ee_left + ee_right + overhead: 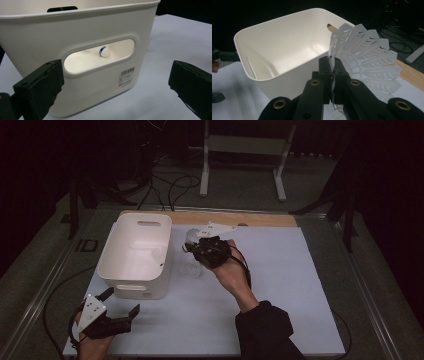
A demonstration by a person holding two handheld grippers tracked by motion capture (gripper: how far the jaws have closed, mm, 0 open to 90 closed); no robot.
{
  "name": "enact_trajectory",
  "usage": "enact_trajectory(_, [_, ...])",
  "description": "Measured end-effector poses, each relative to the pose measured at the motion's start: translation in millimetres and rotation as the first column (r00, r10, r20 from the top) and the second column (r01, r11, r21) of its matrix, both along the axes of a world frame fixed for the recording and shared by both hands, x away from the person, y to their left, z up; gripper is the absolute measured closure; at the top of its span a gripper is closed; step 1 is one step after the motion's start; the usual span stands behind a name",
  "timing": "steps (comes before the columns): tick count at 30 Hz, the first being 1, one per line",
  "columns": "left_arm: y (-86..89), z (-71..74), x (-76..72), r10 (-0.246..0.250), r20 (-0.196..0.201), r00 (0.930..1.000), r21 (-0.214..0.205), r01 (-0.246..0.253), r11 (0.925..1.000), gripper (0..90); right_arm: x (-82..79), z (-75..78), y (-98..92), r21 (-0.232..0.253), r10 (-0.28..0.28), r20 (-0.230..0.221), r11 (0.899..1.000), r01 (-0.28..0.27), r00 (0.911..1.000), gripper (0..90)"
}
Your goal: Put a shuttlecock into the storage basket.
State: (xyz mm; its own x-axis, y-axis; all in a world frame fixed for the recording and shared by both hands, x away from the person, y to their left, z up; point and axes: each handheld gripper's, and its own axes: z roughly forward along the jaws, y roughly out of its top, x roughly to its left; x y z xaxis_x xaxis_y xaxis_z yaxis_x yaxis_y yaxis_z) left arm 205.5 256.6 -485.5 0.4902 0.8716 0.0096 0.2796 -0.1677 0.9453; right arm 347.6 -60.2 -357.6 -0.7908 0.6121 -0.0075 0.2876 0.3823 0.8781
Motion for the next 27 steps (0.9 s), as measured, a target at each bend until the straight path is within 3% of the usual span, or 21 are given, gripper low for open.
enact_trajectory(27, [-0.2, -0.1, 0.1, 0.002, 0.003, 1.0, -0.008, -0.002, 1.0, 0.8, -0.5, 5.5, 9.4, 0.017, 0.011, 0.007, 1.0, -0.011, 0.9999, 88.4])
